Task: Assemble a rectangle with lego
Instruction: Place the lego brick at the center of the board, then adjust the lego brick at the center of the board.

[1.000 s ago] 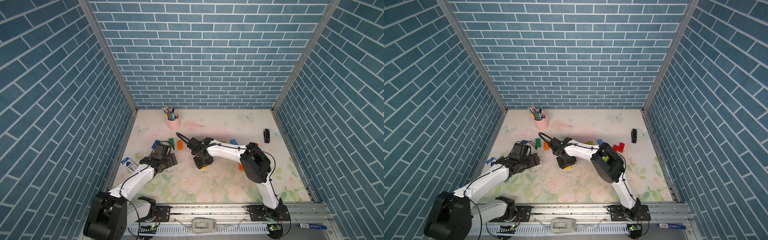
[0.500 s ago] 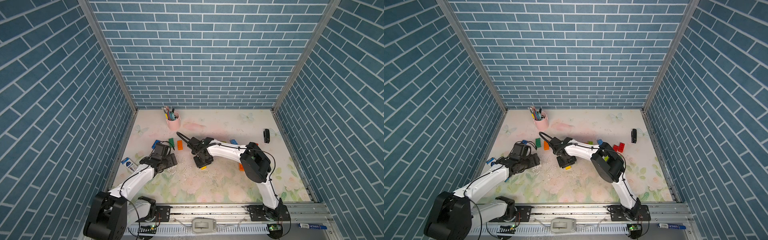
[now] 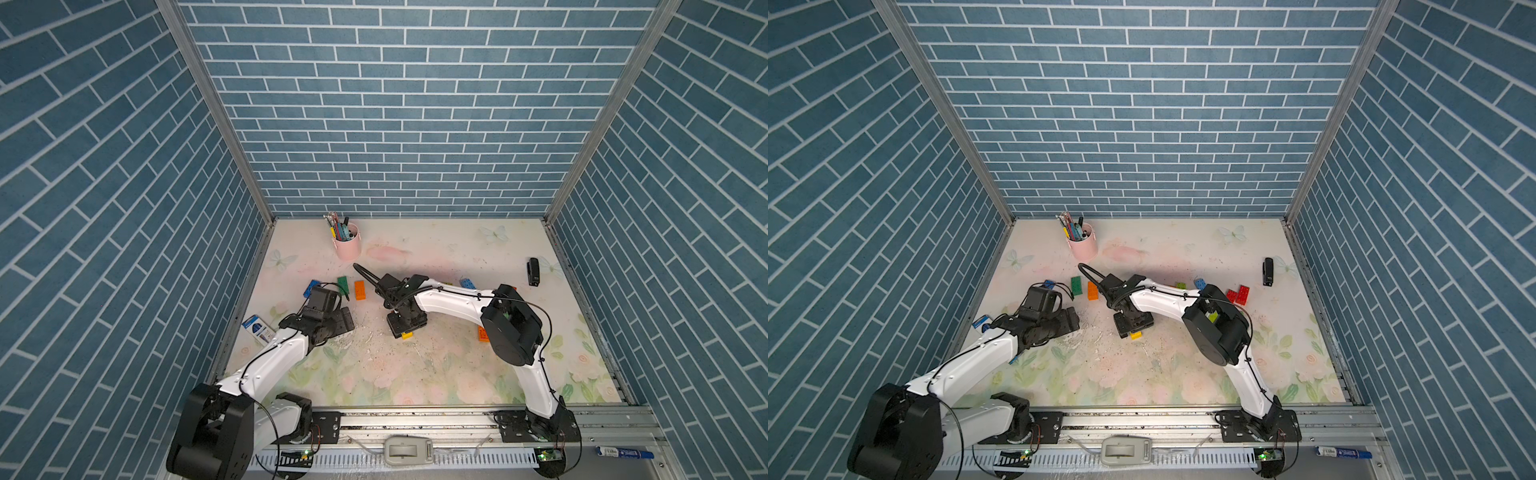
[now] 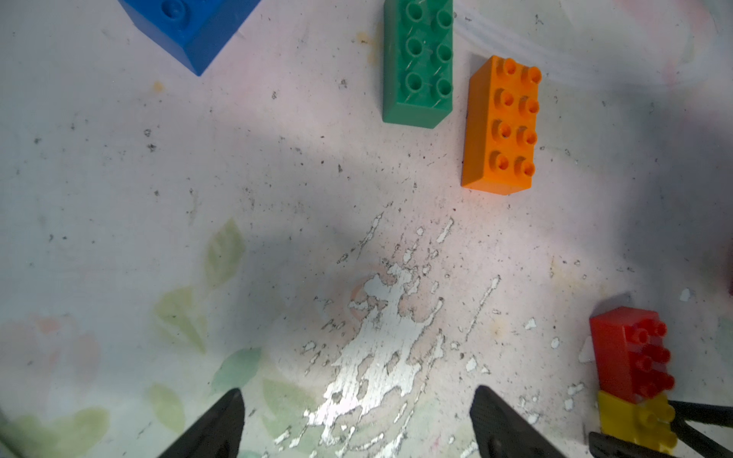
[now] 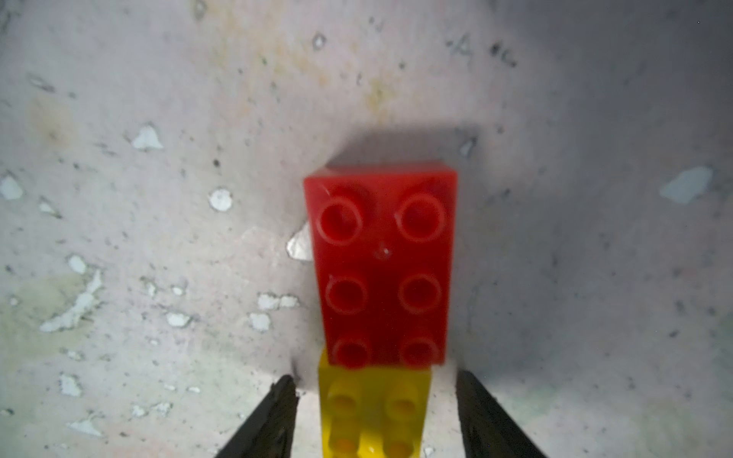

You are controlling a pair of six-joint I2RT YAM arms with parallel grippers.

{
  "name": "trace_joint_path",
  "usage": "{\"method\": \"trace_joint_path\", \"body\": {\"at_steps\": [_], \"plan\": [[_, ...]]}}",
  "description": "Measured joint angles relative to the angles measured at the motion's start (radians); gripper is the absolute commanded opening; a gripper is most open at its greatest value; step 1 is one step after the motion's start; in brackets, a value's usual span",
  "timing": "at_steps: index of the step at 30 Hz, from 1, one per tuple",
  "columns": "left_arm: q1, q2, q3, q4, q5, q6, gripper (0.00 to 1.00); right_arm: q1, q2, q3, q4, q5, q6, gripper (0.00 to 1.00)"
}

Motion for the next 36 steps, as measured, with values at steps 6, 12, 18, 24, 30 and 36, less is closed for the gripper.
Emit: {"method": "trace_joint_path", "body": {"at_steps": [6, 12, 18, 24, 30, 36], "plan": [[0.01, -0.054, 0.077, -0.072, -0.016, 0.033, 0.92, -0.105, -0.192, -0.049, -0.014, -0.089, -0.005, 0.68], [0.039, -0.079, 0.126, -0.1, -0.029, 0.063, 0.9, -0.271, -0.45, -0.161, 0.099, -0.118, 0.085, 0.63], [0.036, -0.068, 0.109, -0.099, -0.013, 0.064, 0.89, -0.18, -0.334, -0.164, 0.122, -0.093, 0.086, 0.65], [0.035, -0.068, 0.042, -0.086, -0.011, 0.016, 0.88, -0.083, -0.142, -0.098, 0.081, -0.076, 0.034, 0.67], [0.035, -0.072, 0.03, -0.083, -0.014, 0.0, 0.88, -0.071, -0.067, -0.015, 0.055, -0.072, -0.012, 0.68], [0.035, -0.072, 0.03, -0.075, -0.014, 0.0, 0.88, -0.068, -0.012, 0.049, 0.038, -0.068, -0.048, 0.66]]}}
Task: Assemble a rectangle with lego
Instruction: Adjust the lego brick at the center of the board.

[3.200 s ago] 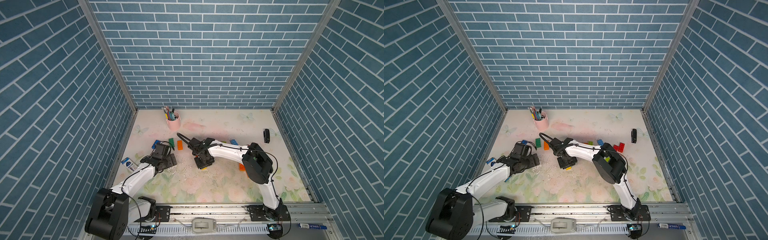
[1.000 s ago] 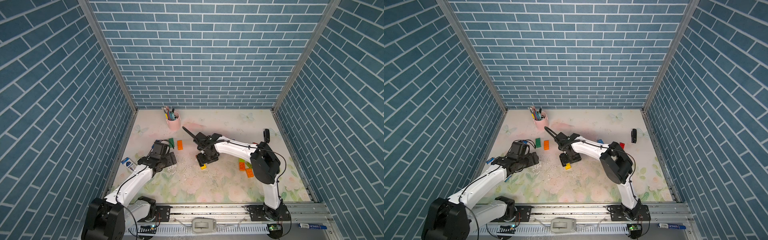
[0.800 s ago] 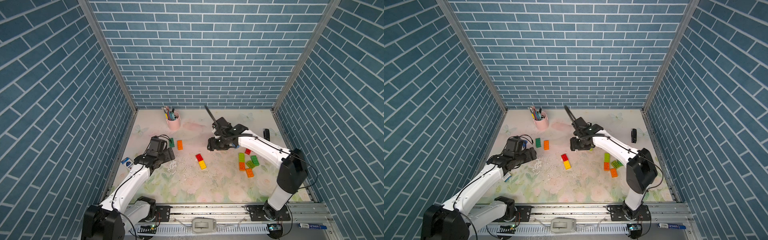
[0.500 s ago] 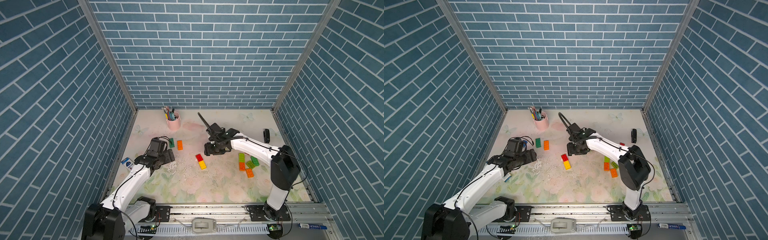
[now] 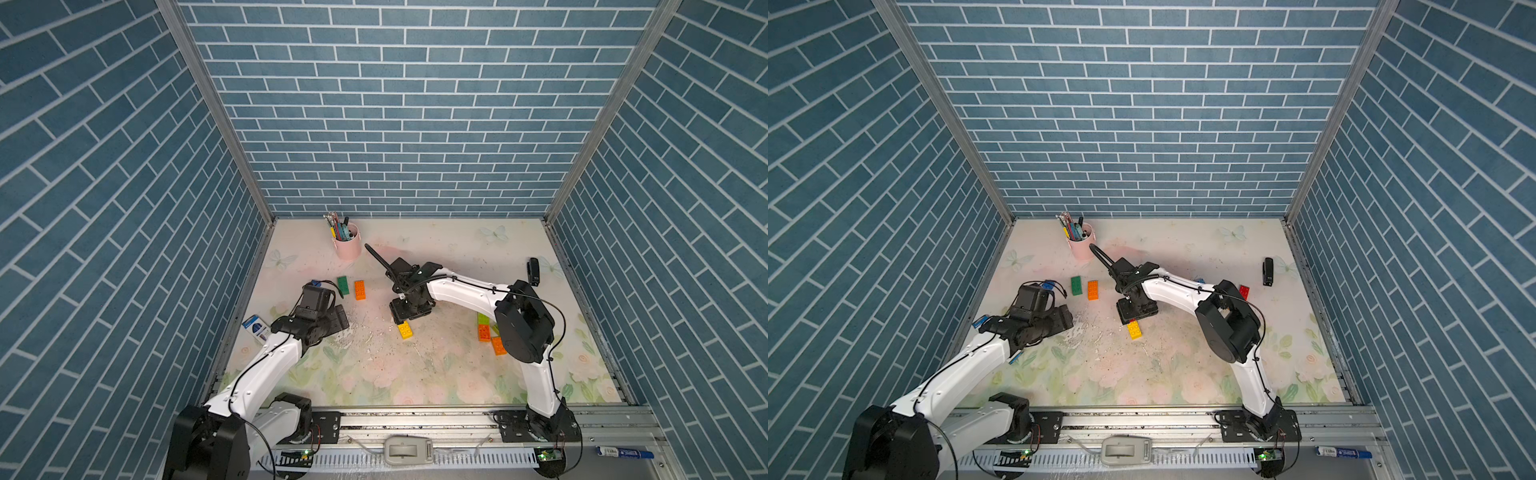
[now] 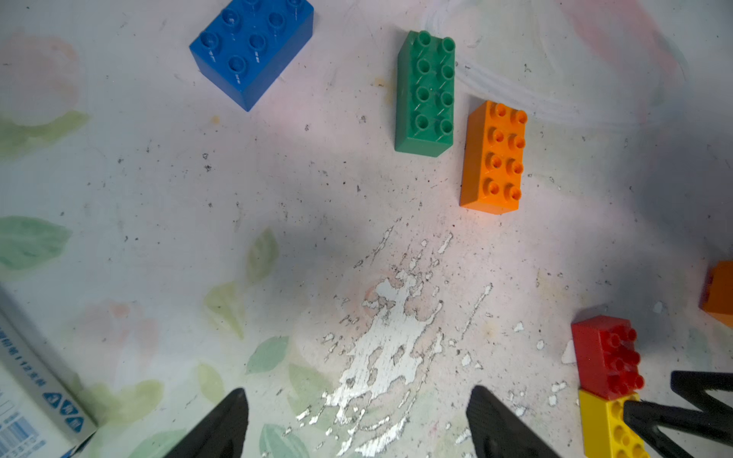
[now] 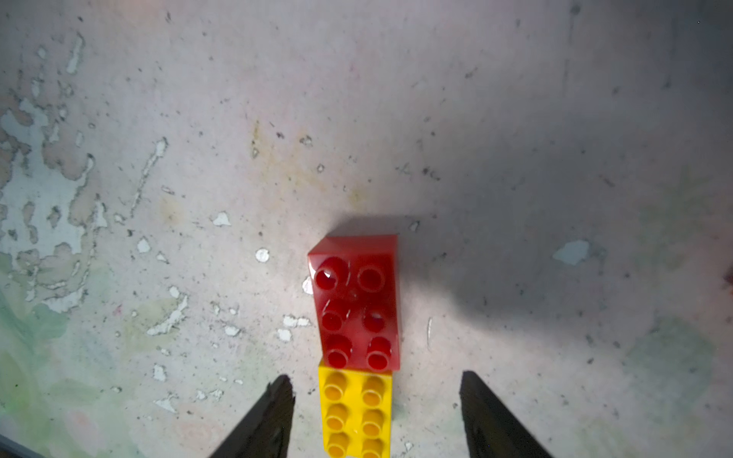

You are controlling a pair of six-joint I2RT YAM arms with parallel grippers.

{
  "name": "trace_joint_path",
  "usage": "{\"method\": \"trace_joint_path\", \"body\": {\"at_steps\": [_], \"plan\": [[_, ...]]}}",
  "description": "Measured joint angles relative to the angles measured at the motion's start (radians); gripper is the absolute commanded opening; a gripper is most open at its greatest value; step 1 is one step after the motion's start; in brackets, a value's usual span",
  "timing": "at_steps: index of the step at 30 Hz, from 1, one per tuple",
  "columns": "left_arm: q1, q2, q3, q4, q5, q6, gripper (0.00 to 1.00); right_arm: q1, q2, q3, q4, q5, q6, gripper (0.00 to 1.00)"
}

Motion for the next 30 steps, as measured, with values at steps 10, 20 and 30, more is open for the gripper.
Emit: {"method": "trace_joint_path", "body": {"at_steps": [10, 20, 30], "plan": [[0.0, 0.0, 0.0, 0.012, 0.0, 0.0, 0.88, 0.013, 0.072, 0.066, -0.042, 0.001, -0.037, 0.59], [0.0, 0.0, 0.0, 0.021, 0.001, 0.0, 0.88, 0.023, 0.107, 0.097, -0.06, 0.001, -0.041, 0.5], [0.0, 0.0, -0.002, 0.028, 0.001, 0.0, 0.88, 0.023, 0.112, 0.1, -0.075, 0.001, -0.041, 0.43]]}}
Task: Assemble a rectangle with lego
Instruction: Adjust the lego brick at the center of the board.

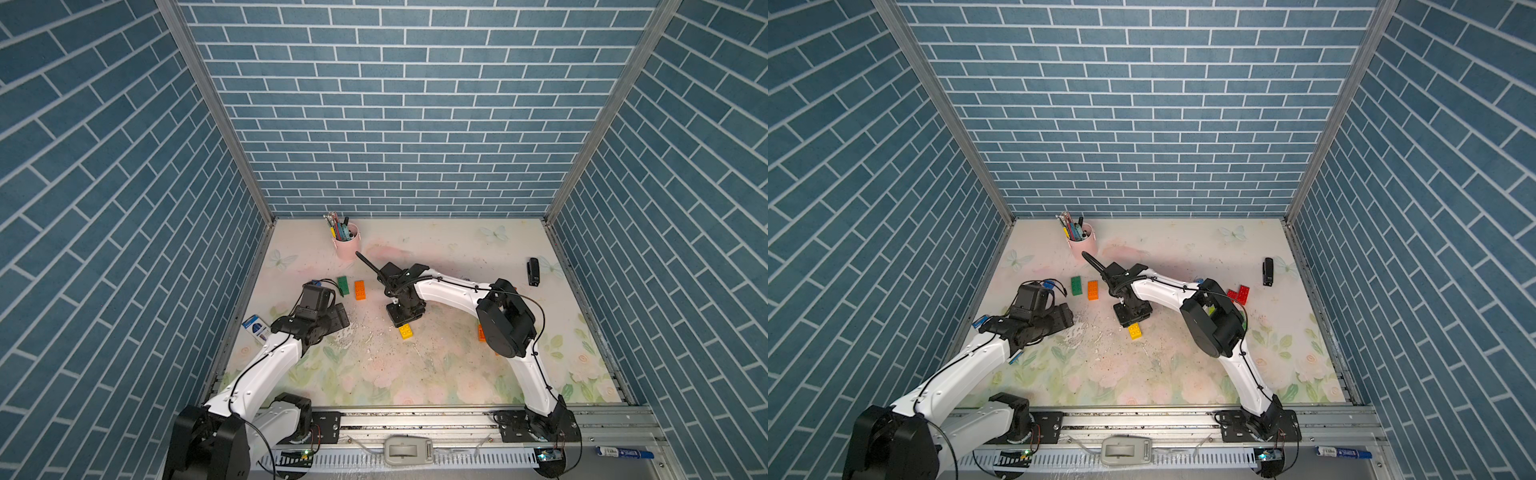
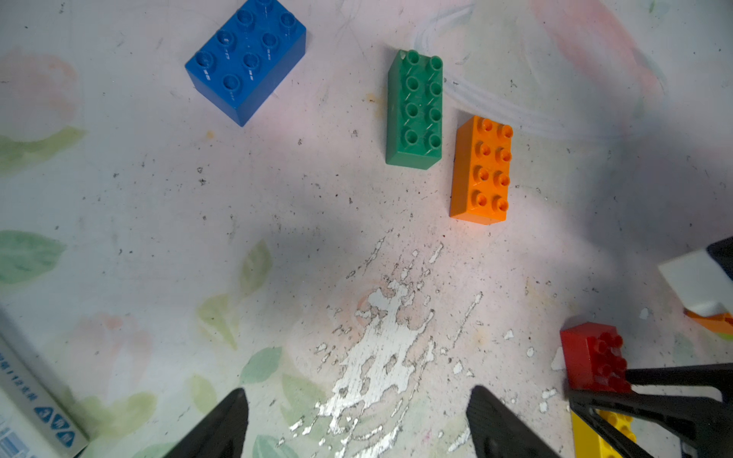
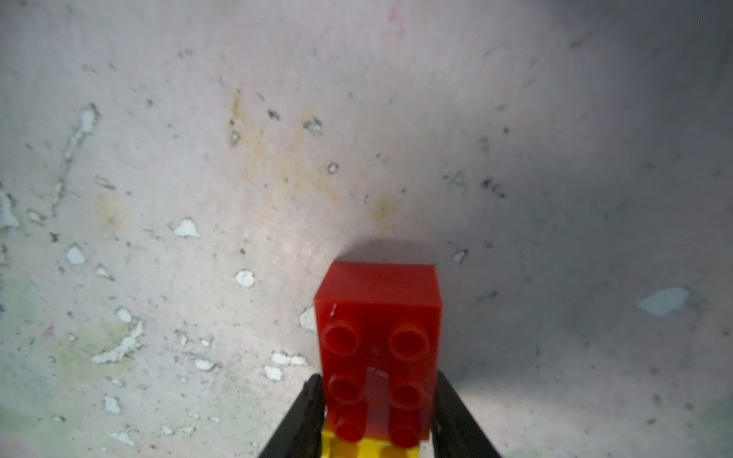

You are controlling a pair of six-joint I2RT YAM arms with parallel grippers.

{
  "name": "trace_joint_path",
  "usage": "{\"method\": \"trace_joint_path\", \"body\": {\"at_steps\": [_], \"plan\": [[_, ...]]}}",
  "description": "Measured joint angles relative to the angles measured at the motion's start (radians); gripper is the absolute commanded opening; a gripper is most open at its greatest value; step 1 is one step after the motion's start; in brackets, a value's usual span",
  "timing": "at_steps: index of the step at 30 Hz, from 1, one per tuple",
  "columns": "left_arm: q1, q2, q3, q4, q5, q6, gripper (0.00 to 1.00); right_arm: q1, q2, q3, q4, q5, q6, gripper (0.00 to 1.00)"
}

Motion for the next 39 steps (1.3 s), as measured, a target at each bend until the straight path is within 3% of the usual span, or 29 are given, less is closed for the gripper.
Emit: {"method": "trace_joint_path", "body": {"at_steps": [9, 16, 24, 27, 33, 39], "plan": [[0.0, 0.0, -0.007, 0.006, 0.0, 0.0, 0.88, 0.003, 0.008, 0.013, -0.006, 0.0, 0.0, 0.42], [0.0, 0.0, -0.007, 0.006, 0.001, 0.0, 0.88, 0.004, 0.011, 0.02, -0.01, 0.0, 0.0, 0.62], [0.0, 0.0, -0.007, 0.006, 0.003, 0.001, 0.88, 0.004, -0.053, -0.029, -0.024, 0.001, 0.014, 0.64], [0.0, 0.0, -0.007, 0.005, 0.003, 0.0, 0.88, 0.005, -0.158, -0.109, -0.026, -0.01, 0.046, 0.61], [-0.002, 0.001, -0.007, 0.007, 0.006, 0.001, 0.88, 0.005, -0.372, -0.295, -0.008, -0.028, 0.147, 0.4], [-0.075, 0.041, -0.002, 0.026, 0.003, 0.001, 0.88, 0.005, -0.37, -0.393, 0.034, -0.031, 0.214, 0.34]]}}
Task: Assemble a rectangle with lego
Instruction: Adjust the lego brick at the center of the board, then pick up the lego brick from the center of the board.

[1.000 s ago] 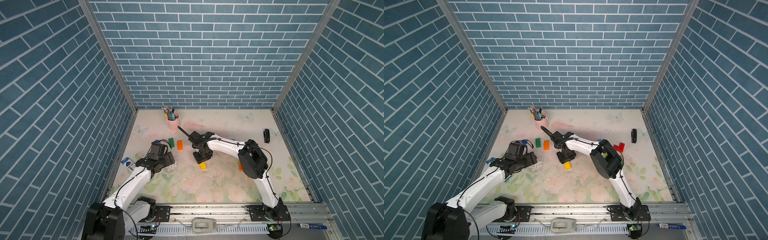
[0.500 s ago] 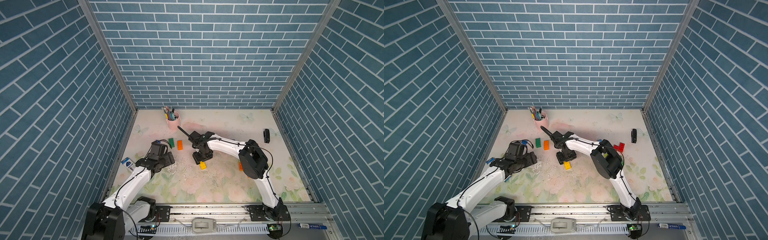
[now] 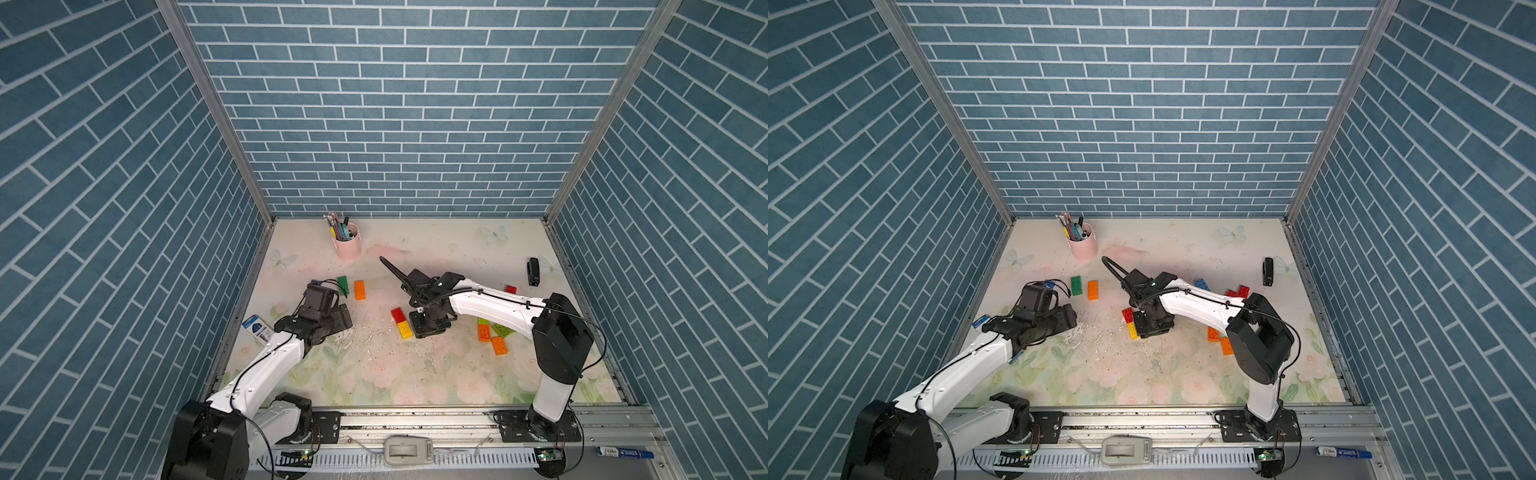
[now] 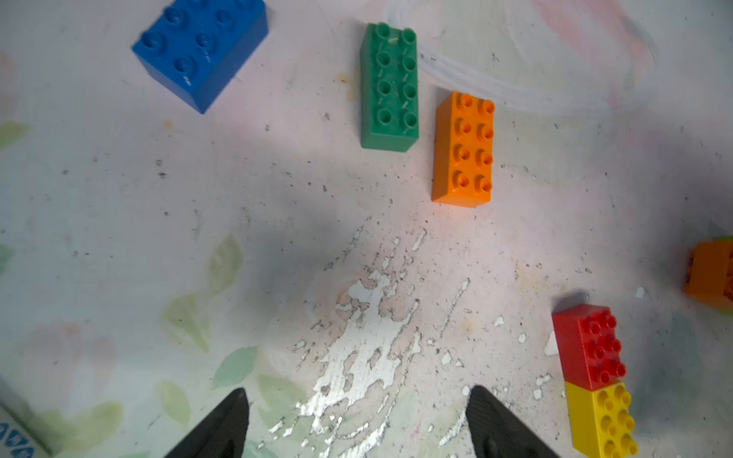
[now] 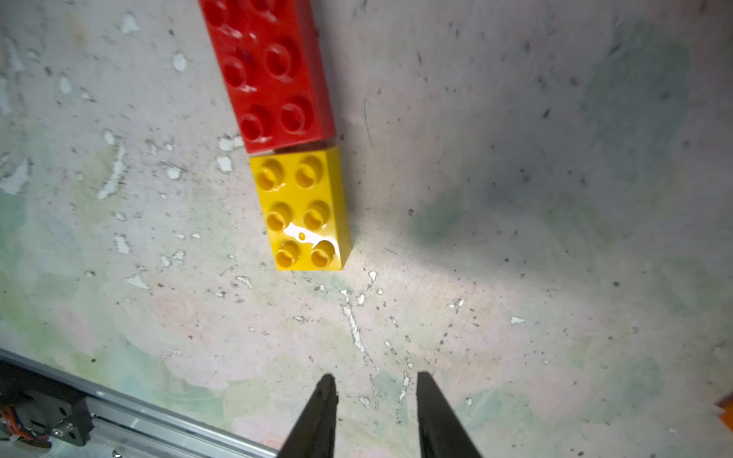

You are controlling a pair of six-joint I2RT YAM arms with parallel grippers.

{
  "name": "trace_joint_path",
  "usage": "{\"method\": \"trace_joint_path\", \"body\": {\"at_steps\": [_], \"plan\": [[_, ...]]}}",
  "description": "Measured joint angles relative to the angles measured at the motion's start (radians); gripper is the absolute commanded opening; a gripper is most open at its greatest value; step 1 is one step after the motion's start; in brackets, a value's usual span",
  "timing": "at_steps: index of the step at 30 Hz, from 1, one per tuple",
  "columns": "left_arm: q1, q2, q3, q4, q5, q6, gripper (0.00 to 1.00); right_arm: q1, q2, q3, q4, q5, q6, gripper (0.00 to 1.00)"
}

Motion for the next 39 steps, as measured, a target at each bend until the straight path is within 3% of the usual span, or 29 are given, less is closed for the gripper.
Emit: {"method": "trace_joint_path", "body": {"at_steps": [8, 13, 17, 21, 31, 39], "plan": [[-0.043, 0.076, 0.103, -0.027, -0.034, 0.051, 0.84, -0.018, 0.017, 0.0, 0.047, 0.031, 0.007, 0.34], [-0.056, 0.324, 0.334, -0.024, -0.026, 0.091, 0.73, -0.122, 0.005, 0.021, 0.092, 0.047, 0.005, 0.34], [-0.089, 0.483, 0.432, -0.04, -0.031, 0.105, 0.72, -0.194, -0.016, 0.021, 0.121, 0.067, 0.004, 0.34], [-0.106, 0.583, 0.499, -0.083, -0.06, 0.113, 0.71, -0.194, -0.037, 0.013, 0.145, 0.074, 0.004, 0.34], [-0.105, 0.711, 0.594, -0.129, -0.131, 0.144, 0.64, -0.187, -0.059, -0.029, 0.18, 0.071, 0.004, 0.34], [-0.079, 0.801, 0.636, -0.104, -0.126, 0.181, 0.51, -0.187, -0.062, -0.032, 0.186, 0.071, 0.004, 0.34]]}}
